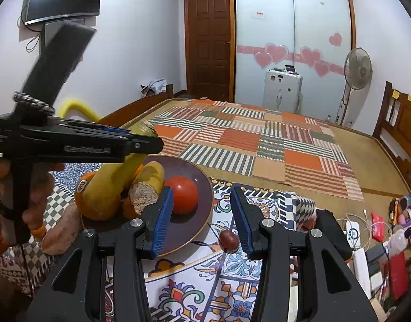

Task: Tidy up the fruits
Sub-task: 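Lower the yellow fruit onto the plate with the left tool and open it, then grasp the small tangerine with the left tool while the right tool grasps the pink pomelo segment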

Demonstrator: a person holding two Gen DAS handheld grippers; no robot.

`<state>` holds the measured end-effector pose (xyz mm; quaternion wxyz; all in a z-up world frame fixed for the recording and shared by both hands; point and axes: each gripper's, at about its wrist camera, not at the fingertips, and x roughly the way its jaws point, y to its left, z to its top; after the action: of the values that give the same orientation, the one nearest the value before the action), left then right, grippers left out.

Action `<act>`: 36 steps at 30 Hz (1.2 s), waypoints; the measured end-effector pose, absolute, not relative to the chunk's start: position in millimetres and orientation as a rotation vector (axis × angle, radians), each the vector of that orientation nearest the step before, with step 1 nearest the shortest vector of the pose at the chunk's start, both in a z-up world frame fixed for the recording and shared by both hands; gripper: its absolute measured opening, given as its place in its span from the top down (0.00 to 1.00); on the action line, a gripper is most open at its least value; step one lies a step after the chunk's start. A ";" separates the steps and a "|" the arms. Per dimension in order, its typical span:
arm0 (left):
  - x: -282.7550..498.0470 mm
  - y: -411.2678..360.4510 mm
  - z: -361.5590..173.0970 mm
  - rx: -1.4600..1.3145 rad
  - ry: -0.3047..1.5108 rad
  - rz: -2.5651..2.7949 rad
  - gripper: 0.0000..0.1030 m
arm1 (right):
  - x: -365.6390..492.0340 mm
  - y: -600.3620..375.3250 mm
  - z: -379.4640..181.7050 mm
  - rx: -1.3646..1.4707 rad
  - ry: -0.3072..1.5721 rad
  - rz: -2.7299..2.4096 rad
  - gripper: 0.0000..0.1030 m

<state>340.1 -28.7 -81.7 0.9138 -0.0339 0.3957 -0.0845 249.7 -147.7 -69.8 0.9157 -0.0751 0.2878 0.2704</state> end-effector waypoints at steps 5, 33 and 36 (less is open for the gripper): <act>340.3 -31.0 -87.4 -0.051 0.824 -0.174 0.62 | 248.4 -147.6 -69.2 -0.159 0.592 0.560 0.60; 193.2 16.8 -22.1 0.054 0.619 -0.105 0.46 | 194.3 -126.7 -36.2 -0.149 0.552 0.594 0.51; 176.2 29.0 -26.5 0.041 0.624 -0.097 0.44 | 186.5 -118.8 -39.7 -0.147 0.561 0.608 0.50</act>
<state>176.2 29.0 -26.5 0.9503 0.0201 0.3070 -0.0478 186.5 -118.8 -39.7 0.9130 -0.0713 0.2723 0.2953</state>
